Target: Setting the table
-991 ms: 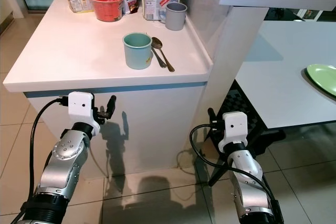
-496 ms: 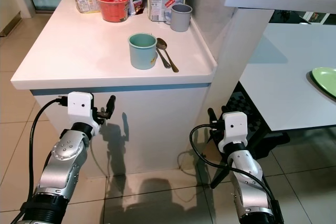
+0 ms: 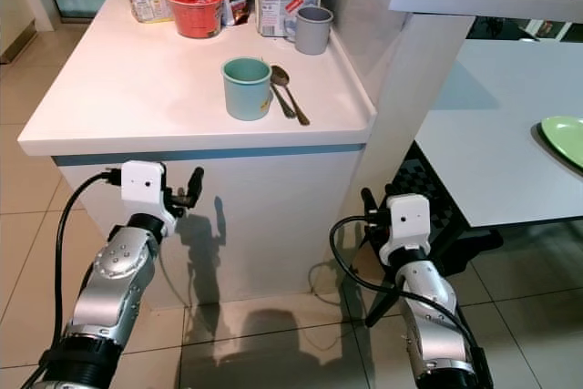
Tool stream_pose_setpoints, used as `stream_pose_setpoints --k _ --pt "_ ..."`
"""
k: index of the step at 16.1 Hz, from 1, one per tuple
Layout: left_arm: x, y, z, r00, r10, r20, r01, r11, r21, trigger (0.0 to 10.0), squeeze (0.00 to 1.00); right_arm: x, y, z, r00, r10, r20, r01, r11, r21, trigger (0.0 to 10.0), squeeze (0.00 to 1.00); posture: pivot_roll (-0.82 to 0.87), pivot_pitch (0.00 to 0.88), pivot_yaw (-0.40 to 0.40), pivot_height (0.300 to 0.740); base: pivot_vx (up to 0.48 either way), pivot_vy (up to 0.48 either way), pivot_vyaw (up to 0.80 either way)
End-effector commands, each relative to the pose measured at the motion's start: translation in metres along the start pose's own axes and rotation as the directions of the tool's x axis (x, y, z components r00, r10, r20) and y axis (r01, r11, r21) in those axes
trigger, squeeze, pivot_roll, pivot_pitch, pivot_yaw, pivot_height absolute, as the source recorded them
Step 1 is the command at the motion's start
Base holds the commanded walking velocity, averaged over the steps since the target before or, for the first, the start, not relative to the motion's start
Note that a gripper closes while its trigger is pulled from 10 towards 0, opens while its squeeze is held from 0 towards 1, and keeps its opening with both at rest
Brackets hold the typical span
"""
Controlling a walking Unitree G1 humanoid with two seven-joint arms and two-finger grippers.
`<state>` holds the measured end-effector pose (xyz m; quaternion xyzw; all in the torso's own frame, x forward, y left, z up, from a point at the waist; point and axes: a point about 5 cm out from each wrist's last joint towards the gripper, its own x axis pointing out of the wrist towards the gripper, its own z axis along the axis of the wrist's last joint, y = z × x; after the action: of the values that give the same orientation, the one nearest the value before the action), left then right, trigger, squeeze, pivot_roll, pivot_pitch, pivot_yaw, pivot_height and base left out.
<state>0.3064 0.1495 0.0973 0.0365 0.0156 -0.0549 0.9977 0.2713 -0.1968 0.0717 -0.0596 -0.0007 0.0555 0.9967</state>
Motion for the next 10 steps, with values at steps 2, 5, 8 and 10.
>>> stream_pose_setpoints --k 2,5,8,10 --pt "0.0049 -0.0070 0.0038 1.000 -0.013 0.010 0.013 1.000 0.006 10.0 0.00 0.0015 -0.0074 0.0026 1.000 -0.011 0.002 0.011 1.000 -0.016 10.0 0.00 -0.01 0.000 -0.048 0.740 0.000 0.000 0.00" --pt "0.0056 -0.0086 0.0036 1.000 -0.012 0.009 0.012 1.000 0.006 10.0 0.00 0.0016 -0.0094 0.0034 1.000 -0.012 0.002 0.012 1.000 -0.021 10.0 0.00 -0.01 0.000 -0.047 0.740 0.000 0.000 0.00" --pt "0.0068 -0.0116 0.0027 1.000 -0.024 0.006 0.024 1.000 -0.004 10.0 0.00 0.0031 -0.0094 0.0045 1.000 -0.014 0.003 0.015 1.000 -0.022 10.0 0.00 -0.02 0.000 -0.050 0.740 0.000 0.000 0.00" --pt "0.0077 -0.0140 0.0032 1.000 -0.022 0.006 0.022 1.000 -0.019 10.0 0.00 0.0027 -0.0092 0.0041 1.000 -0.016 0.001 0.016 1.000 -0.021 10.0 0.00 -0.02 0.000 -0.048 0.740 0.000 0.000 0.00"
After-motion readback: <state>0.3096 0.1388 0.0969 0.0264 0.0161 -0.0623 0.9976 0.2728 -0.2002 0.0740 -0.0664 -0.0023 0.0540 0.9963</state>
